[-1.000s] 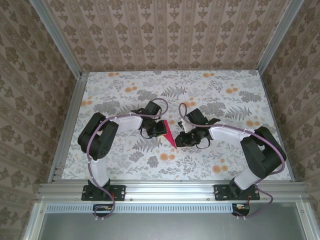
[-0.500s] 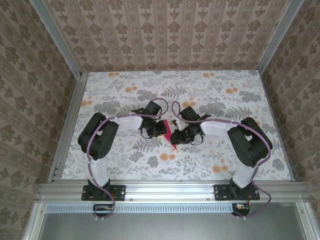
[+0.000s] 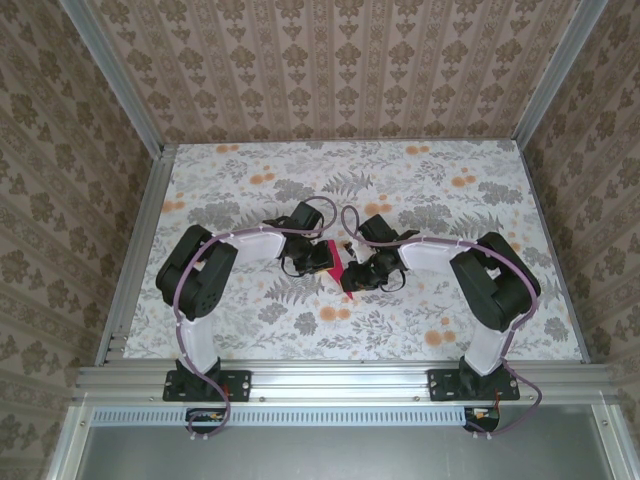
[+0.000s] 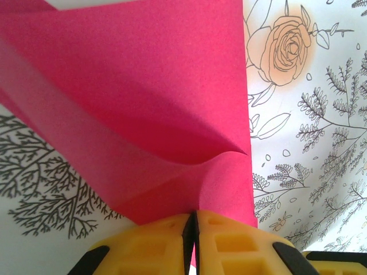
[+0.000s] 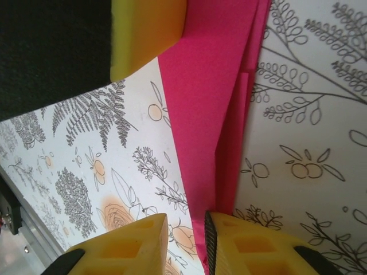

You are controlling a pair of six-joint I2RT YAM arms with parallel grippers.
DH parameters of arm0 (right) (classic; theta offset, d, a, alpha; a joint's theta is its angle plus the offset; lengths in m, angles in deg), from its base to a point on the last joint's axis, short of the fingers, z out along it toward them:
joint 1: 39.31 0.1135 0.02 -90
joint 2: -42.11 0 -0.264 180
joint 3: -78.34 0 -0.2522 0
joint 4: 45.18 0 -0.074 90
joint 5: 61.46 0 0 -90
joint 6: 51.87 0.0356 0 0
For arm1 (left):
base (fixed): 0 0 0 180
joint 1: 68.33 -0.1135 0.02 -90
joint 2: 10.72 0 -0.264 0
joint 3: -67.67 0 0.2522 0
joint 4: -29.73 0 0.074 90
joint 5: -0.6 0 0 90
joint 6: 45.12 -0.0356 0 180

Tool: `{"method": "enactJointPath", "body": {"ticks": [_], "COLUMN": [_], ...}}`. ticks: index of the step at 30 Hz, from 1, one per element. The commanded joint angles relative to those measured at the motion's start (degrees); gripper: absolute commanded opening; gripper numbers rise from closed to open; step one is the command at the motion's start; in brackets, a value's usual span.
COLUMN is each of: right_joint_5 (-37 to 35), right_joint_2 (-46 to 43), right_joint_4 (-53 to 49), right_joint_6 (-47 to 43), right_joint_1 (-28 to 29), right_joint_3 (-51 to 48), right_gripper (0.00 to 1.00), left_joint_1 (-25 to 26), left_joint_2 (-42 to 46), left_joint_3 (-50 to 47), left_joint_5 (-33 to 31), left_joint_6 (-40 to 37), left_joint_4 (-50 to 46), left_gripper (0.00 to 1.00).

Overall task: Fold a paper plane with a square sheet of paper (pick it up from the middle)
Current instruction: Fold the wing for the fifth time at the center of the table.

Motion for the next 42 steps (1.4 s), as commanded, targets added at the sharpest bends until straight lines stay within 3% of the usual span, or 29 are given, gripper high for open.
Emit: {"method": "enactJointPath", "body": {"ticks": [1,13,28,42], "right_joint_5": [-2.8,-2.0,2.1,1.6], "right_joint_2": [-3.7,-1.5,2.3,-0.3], "right_joint_4": [-2.0,-1.6,-2.7,-6.4], "right_joint_6": [0.5,1.3,-0.5,-1.9], "right_joint_1": [0.3,0.2,0.6,0.7], "right_joint_3": [-0.5,0.3,1.0,-4.8], "right_gripper": [0.26,0.27,0.15,0.12], "left_joint_1": [0.4,0.4,0.4,0.3], "left_joint_2": [-5.6,-5.6,-5.7,-7.4], "left_joint_3": [-2.5,-2.7,-2.6,-2.6], "left_joint_5": [-7.0,-6.8,-6.9,-8.0], "left_joint_6": [-1.3,-1.3,-1.3,-0.6], "left_joint_4": [-6.7,-6.6,-6.6,-7.5], "left_gripper": [0.14,0.14,0.14,0.14]}}
